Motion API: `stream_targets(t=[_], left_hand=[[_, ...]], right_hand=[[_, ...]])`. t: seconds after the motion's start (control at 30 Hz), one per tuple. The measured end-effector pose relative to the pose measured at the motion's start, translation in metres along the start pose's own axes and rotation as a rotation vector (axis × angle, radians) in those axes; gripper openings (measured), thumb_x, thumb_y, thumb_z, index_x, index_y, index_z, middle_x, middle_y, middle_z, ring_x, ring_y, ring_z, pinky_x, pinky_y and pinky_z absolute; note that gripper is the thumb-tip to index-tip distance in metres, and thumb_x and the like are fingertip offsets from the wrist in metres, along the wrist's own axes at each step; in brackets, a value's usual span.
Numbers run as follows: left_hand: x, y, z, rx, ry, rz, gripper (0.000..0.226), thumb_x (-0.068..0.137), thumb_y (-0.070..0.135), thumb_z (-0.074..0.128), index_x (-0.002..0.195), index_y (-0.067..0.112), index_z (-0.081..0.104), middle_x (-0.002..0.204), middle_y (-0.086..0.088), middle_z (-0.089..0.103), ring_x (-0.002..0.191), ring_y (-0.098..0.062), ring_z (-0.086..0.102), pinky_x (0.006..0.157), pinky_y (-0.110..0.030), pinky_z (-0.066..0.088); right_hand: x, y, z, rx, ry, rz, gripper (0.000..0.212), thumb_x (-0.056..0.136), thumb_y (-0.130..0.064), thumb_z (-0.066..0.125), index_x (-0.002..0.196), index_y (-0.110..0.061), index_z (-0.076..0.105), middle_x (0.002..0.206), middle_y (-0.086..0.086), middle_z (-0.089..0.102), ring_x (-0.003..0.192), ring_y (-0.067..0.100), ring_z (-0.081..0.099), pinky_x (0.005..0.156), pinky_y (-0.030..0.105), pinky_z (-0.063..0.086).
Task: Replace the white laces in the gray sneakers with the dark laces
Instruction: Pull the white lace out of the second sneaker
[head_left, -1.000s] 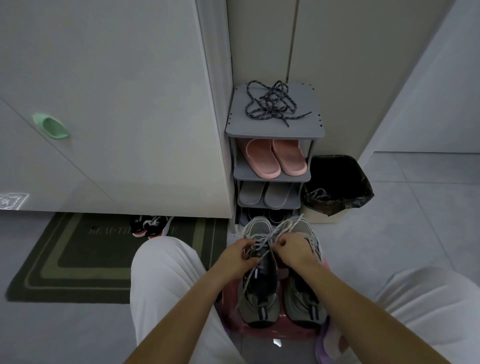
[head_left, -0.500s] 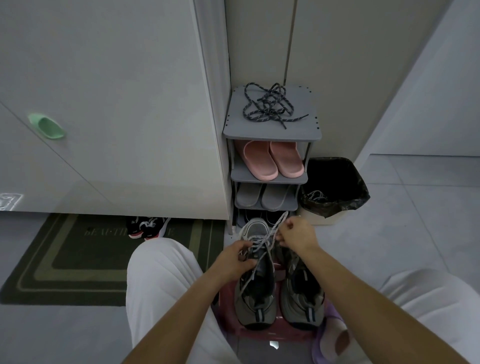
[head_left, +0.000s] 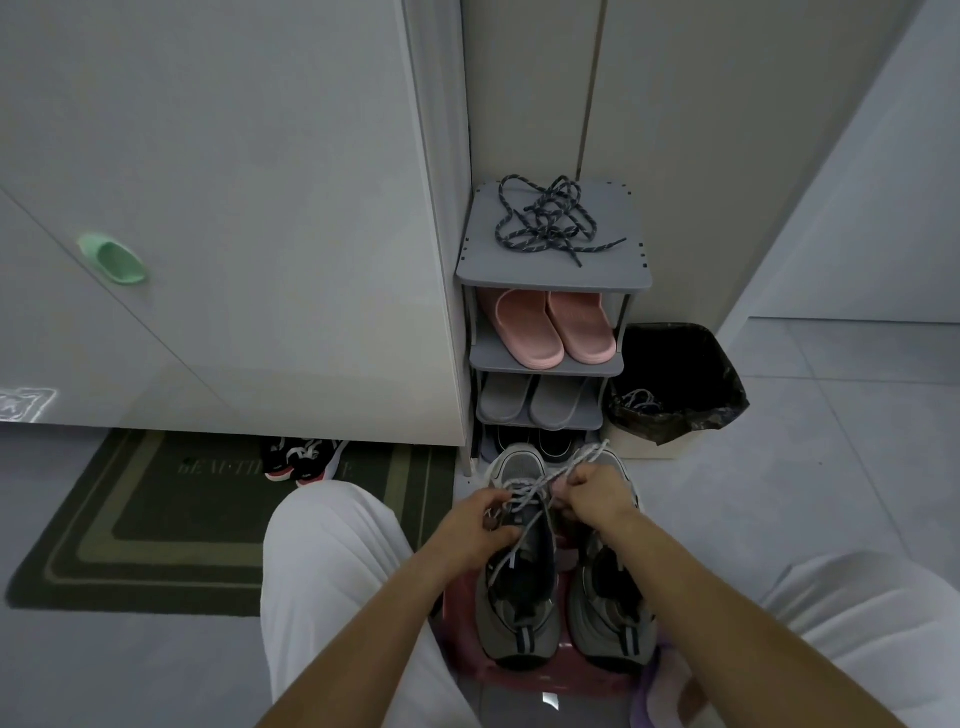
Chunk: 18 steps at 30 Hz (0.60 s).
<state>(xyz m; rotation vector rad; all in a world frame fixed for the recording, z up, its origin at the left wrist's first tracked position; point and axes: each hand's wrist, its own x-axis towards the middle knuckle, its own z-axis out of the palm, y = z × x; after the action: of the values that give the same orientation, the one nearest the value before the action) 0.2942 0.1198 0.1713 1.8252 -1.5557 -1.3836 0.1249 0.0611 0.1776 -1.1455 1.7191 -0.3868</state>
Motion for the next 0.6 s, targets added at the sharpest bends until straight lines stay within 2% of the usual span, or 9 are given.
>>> stream_targets(t=[0.07,0.13,0.2,0.3,0.37,0.43,0.5,0.53,0.6], left_hand=[[0.001,-0.001,-0.001,0.002,-0.008,-0.011,0.052,0.087,0.021,0.065,0.135,0.020,0.045,0.133,0.000,0.052,0.110,-0.014,0.056,0.093,-0.025,0.048],[0.002,-0.002,-0.001,0.010,-0.009,-0.021,0.052,0.087,0.022,0.066,0.135,0.021,0.046,0.131,-0.001,0.053,0.111,-0.015,0.056,0.096,-0.026,0.047],[0.003,-0.003,0.000,0.008,-0.007,-0.024,0.052,0.087,0.022,0.066,0.135,0.021,0.046,0.132,-0.001,0.053,0.111,-0.016,0.056,0.096,-0.027,0.048],[0.003,-0.003,0.001,0.000,-0.011,-0.027,0.053,0.087,0.022,0.066,0.135,0.021,0.045,0.133,0.000,0.050,0.113,-0.016,0.055,0.096,-0.026,0.048],[0.003,-0.002,0.002,0.003,-0.006,-0.025,0.053,0.087,0.021,0.065,0.136,0.019,0.045,0.133,0.000,0.050,0.112,-0.015,0.054,0.094,-0.024,0.047],[0.002,-0.002,0.002,0.002,0.000,-0.019,0.053,0.087,0.020,0.065,0.136,0.019,0.044,0.135,0.000,0.049,0.109,-0.013,0.054,0.092,-0.021,0.047],[0.002,-0.001,0.002,-0.002,0.003,-0.007,0.053,0.088,0.019,0.065,0.136,0.018,0.044,0.136,0.001,0.047,0.105,-0.009,0.052,0.088,-0.017,0.044],[0.001,-0.001,0.002,-0.001,0.005,-0.001,0.053,0.087,0.019,0.065,0.136,0.018,0.045,0.136,0.001,0.047,0.104,-0.008,0.051,0.087,-0.016,0.043],[0.001,-0.001,0.002,-0.001,0.012,-0.001,0.053,0.087,0.020,0.066,0.136,0.019,0.044,0.137,0.001,0.047,0.105,-0.008,0.050,0.087,-0.017,0.043]], right_hand=[[0.006,-0.011,-0.012,0.043,0.021,-0.029,0.031,0.086,-0.004,0.063,0.056,-0.011,0.056,0.065,0.008,0.065,0.069,0.023,0.065,0.075,0.040,0.059],[0.009,-0.023,-0.024,0.127,0.043,-0.050,0.029,0.088,-0.004,0.062,0.060,-0.009,0.057,0.063,0.004,0.061,0.061,0.014,0.060,0.061,0.022,0.058],[0.008,-0.029,-0.029,0.178,0.065,-0.069,0.027,0.088,-0.004,0.061,0.062,-0.007,0.056,0.063,0.005,0.059,0.058,0.011,0.057,0.051,0.015,0.053],[0.006,-0.027,-0.023,0.076,0.000,-0.048,0.027,0.088,-0.007,0.062,0.061,-0.010,0.057,0.061,0.005,0.060,0.058,0.014,0.058,0.058,0.021,0.054],[0.002,-0.023,-0.015,-0.161,-0.109,-0.036,0.021,0.085,-0.013,0.064,0.065,-0.012,0.061,0.066,0.006,0.061,0.064,0.018,0.058,0.070,0.029,0.054],[-0.005,-0.019,-0.004,-0.403,-0.162,-0.039,0.020,0.087,-0.022,0.063,0.078,-0.004,0.067,0.081,0.013,0.066,0.071,0.021,0.060,0.077,0.030,0.051],[-0.011,-0.015,0.005,-0.538,-0.149,-0.076,0.026,0.091,-0.021,0.057,0.095,0.001,0.069,0.101,0.016,0.069,0.091,0.026,0.064,0.085,0.031,0.050],[-0.013,-0.012,0.008,-0.551,-0.127,-0.091,0.024,0.092,-0.020,0.054,0.093,-0.002,0.069,0.106,0.015,0.068,0.099,0.027,0.063,0.086,0.030,0.049],[-0.013,-0.007,0.008,-0.486,-0.082,-0.094,0.023,0.092,-0.018,0.053,0.071,-0.014,0.061,0.101,0.014,0.067,0.098,0.028,0.062,0.082,0.027,0.047]])
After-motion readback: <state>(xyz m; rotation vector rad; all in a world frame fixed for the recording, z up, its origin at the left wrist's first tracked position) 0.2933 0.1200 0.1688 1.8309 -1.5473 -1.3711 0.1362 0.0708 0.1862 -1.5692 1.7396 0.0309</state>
